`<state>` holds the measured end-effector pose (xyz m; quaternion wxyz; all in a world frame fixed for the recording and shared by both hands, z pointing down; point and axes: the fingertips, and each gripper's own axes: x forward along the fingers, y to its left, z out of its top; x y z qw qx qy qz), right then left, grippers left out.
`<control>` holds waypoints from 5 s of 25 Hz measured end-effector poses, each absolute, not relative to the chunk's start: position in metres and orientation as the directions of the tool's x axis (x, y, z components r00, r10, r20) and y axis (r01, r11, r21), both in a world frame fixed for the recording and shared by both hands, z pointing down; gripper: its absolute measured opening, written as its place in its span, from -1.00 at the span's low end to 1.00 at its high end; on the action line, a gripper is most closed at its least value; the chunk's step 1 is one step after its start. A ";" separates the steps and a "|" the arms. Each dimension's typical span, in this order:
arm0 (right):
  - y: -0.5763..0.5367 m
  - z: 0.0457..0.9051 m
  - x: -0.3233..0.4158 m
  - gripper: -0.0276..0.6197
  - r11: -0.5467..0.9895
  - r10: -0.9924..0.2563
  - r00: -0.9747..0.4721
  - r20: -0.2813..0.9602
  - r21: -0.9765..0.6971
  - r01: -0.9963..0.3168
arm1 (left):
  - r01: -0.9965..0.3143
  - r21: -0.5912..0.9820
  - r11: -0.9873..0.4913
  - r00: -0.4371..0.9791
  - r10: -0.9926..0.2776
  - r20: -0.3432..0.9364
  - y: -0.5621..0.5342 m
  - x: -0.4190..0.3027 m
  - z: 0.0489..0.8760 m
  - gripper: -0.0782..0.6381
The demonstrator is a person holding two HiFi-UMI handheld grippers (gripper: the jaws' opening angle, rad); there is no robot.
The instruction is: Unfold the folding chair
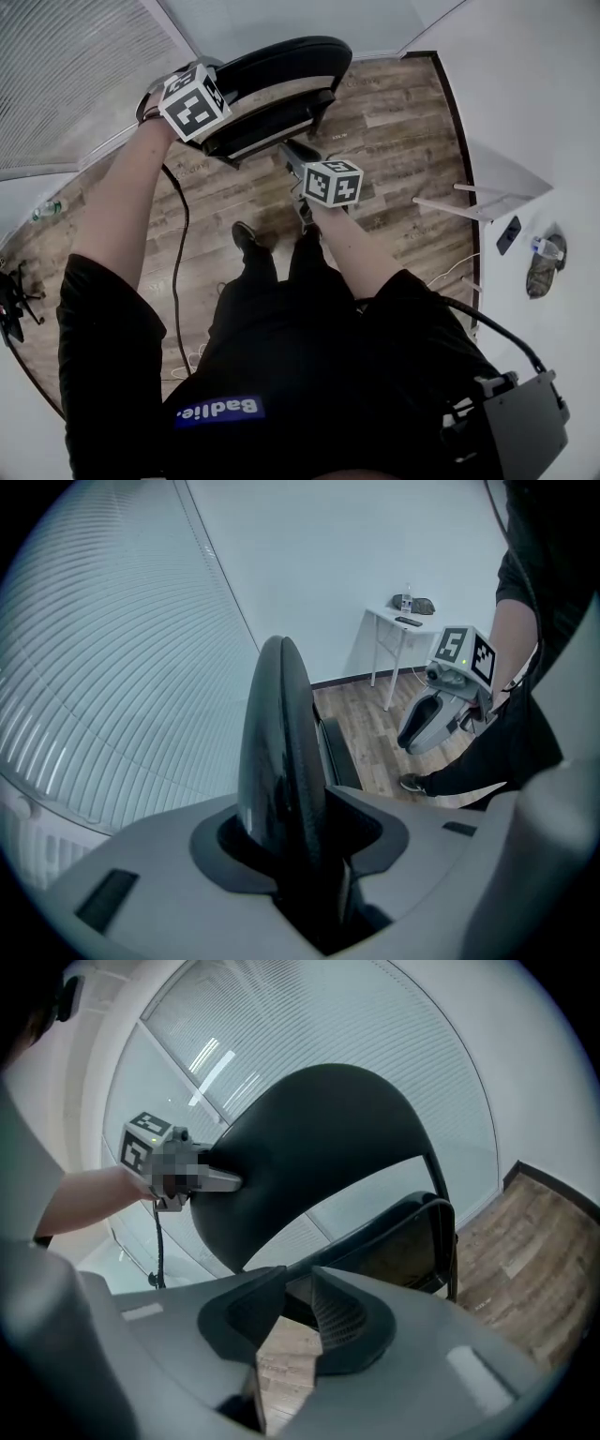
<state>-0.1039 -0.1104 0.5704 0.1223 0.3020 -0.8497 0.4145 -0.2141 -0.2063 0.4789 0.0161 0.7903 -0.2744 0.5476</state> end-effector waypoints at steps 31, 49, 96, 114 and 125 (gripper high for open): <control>-0.194 0.684 -0.127 -0.21 -0.171 -0.566 -0.673 0.476 -0.866 -0.469 | -0.404 -0.320 -0.857 0.225 -0.432 0.873 -0.163 -0.188 0.482 -0.37; -0.143 0.692 -0.091 -0.33 -0.161 -0.550 -0.698 0.458 -0.879 -0.450 | -0.402 -0.290 -0.869 0.233 -0.403 0.885 -0.147 -0.174 0.492 -0.37; 0.101 0.911 0.100 -0.18 -0.374 -0.536 -0.684 0.494 -0.866 -0.332 | -0.510 -0.199 -0.837 0.239 -0.360 0.902 -0.068 -0.109 0.580 -0.26; 0.097 0.956 0.088 -0.17 -0.336 -0.594 -0.689 0.414 -0.907 -0.256 | -0.471 -0.073 -0.879 0.326 -0.251 0.912 -0.134 -0.142 0.617 -0.25; 0.081 1.011 0.080 0.06 -0.413 -0.580 -0.669 0.465 -0.876 -0.250 | -0.444 -0.008 -0.896 0.375 -0.194 0.907 -0.189 -0.156 0.661 -0.25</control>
